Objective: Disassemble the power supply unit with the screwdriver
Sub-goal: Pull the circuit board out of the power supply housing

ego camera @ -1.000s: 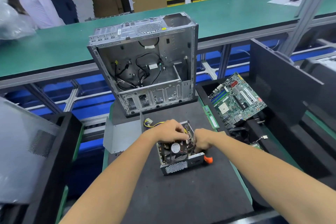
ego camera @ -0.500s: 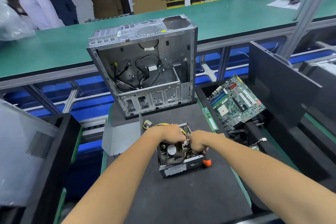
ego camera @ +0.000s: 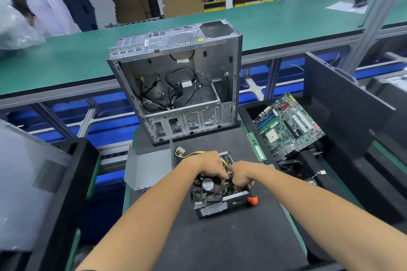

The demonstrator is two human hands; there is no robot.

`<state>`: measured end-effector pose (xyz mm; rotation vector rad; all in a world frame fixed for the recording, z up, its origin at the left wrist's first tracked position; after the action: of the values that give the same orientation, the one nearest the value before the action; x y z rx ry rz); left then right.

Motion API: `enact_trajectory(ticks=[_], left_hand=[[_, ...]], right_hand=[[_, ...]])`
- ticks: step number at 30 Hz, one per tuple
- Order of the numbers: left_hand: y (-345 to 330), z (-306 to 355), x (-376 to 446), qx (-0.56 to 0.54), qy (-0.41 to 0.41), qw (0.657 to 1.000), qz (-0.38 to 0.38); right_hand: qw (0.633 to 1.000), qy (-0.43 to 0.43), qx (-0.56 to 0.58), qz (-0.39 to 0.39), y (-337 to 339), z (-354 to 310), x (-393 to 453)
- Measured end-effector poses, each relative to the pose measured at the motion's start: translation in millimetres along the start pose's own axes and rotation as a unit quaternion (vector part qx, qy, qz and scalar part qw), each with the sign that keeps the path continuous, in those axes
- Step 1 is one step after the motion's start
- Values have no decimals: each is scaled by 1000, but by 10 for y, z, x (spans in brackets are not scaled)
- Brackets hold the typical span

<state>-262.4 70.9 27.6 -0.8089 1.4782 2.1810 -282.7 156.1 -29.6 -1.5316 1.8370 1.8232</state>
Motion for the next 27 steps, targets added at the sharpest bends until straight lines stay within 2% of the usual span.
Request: enact_trajectory(ticks=[13,23,27], left_hand=[[-22,94,210,51,27,995,76],[-54,34,202,34,11,997,62],[-63,73,179,70,8,993,90]], right_hand=[[1000,6,-8,-15,-7,-12,-14],[999,18,-10,-29,-2,-18,14],[999,26,-6,-32,-15,-14,35]])
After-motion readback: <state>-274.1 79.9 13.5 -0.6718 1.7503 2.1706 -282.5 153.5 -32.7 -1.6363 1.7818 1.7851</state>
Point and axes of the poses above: each hand's wrist, its own x-axis towards the middle knuckle, its own y-axis out of the back of the hand, z = x × y, the point moved 8 cm from there along x, towards the middle knuckle, and after that the axes turned 11 degrees about y, right-handed, at the moved point
